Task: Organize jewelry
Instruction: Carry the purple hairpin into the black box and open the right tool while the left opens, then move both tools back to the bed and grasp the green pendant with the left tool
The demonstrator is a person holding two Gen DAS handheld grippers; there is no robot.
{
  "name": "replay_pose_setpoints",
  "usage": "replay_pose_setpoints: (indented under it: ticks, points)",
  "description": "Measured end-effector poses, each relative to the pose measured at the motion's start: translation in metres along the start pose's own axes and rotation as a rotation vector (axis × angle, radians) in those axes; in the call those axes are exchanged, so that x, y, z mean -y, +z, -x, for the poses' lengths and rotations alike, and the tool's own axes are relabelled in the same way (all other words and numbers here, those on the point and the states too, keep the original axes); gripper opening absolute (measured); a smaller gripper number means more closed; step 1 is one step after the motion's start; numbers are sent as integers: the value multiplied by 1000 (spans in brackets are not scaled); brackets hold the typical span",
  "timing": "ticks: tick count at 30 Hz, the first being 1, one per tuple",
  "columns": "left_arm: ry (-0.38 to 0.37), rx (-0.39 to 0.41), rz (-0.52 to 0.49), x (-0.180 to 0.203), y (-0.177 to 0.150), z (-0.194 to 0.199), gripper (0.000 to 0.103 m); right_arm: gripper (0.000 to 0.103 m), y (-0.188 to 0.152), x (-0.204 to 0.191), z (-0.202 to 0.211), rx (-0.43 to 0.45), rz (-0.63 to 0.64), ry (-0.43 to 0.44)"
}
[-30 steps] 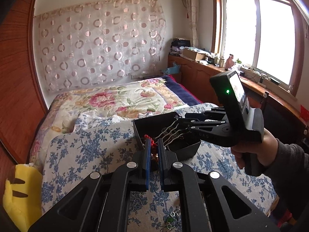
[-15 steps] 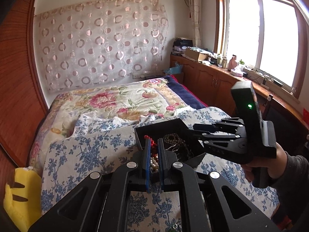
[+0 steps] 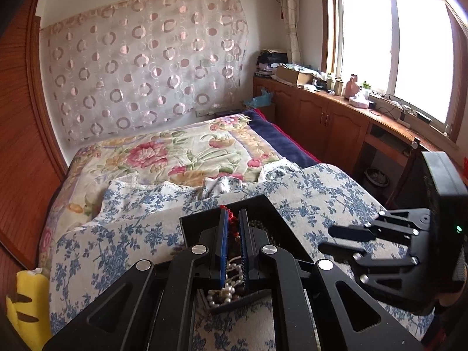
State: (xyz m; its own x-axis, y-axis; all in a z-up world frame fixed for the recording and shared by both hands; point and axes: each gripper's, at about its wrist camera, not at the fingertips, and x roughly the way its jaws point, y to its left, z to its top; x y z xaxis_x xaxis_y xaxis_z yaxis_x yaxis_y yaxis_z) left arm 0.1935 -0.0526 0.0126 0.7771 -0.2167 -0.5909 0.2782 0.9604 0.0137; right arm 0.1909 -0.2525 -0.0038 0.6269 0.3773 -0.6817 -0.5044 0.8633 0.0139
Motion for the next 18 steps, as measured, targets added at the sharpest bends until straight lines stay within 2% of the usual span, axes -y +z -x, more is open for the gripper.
replay_pose_setpoints:
  ticks: [3,5,8,10,13,18]
  points:
    - [15,-11,1,3,3,-9,9,26,-4,1,5,6,0,7]
    - [28,-22,4,3,3,-13,20,26,-8,1,9,9,-7,18]
    - [34,-22,-1,3,-2,-10,27,26,-15,-4,12,12,-8,28]
    - [36,-21,-1,3,-5,-6,37,27,-20,-9,15,14,-4,31]
    - [41,-25,-6,1,-13,2,39,27,-28,-18,18,11,-5,45]
    - [45,-22,0,-7,-34,21,62,27,-44,-35,18,-23,7,94]
